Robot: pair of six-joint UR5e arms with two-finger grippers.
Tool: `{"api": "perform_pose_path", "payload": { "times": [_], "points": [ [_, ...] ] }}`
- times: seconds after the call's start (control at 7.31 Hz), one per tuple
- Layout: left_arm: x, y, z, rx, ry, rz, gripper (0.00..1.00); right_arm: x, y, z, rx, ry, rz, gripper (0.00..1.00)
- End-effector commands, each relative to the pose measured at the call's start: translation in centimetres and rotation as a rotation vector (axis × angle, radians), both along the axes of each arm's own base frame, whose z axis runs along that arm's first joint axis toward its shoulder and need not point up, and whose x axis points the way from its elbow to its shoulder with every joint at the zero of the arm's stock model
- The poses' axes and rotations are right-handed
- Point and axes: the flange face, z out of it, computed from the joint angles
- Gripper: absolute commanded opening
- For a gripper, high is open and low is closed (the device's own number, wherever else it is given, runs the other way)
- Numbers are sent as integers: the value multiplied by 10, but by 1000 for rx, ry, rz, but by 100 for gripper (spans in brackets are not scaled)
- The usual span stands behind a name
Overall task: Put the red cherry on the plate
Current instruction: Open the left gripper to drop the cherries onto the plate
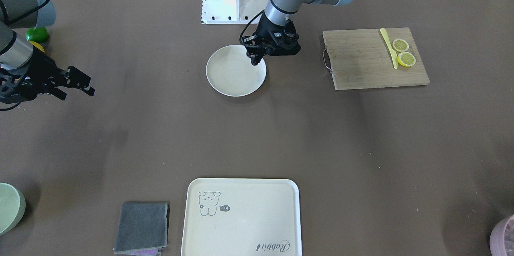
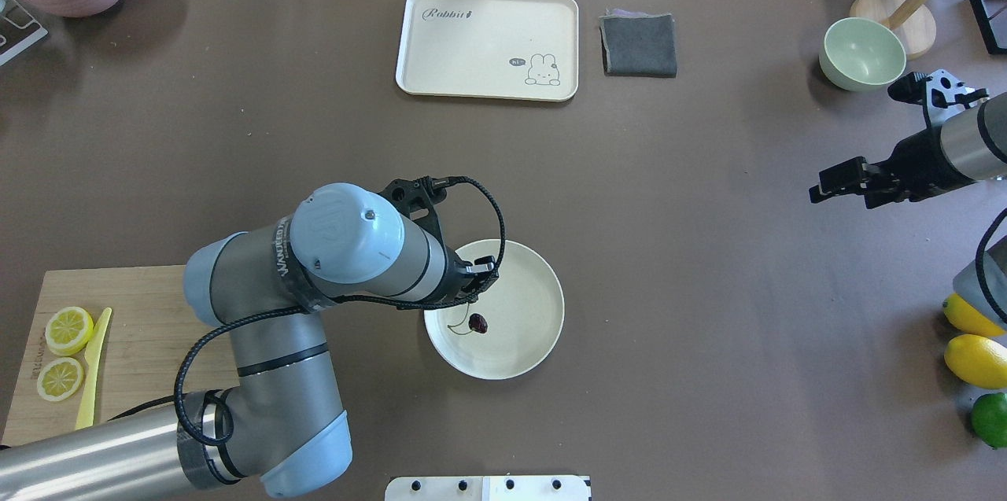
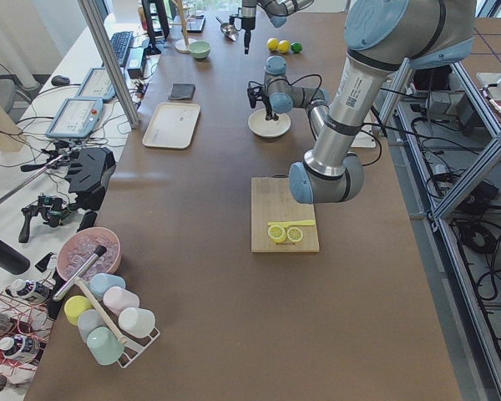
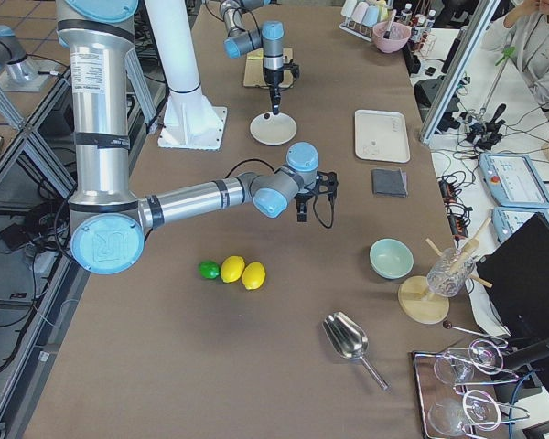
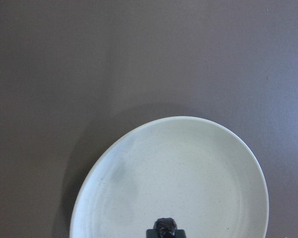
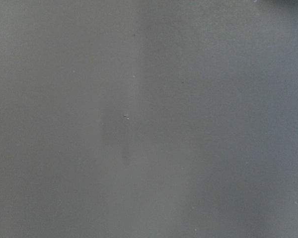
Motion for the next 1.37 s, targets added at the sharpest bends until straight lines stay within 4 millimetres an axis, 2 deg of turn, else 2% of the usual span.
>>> {"api": "perform_pose_path", "payload": {
  "times": [0.0,0.14,0.27,0.41,0.55,0.68,0.82,1.09,1.23],
  "points": [
    [13,9,-2,7,-2,-6,16,12,4,12,4,15,0,99],
    [13,9,-2,9,0,-5,30,14,5,14,1,17,1,99],
    [13,9,-1,13,-2,-3,75,14,6,15,1,17,1,99],
    [13,10,-1,13,-2,-3,98,15,6,16,1,19,3,99],
    [7,6,-3,18,2,-8,98,18,4,14,4,17,7,99],
    [-13,-14,-3,20,5,-42,98,22,2,14,3,18,18,99],
    [-55,-39,18,89,-41,3,98,32,1,20,12,31,18,99],
    [-158,-71,94,265,-188,125,98,98,-18,42,117,147,-58,99],
    [-224,-95,133,327,-214,199,98,129,-23,51,140,189,-88,99]
  ]
}}
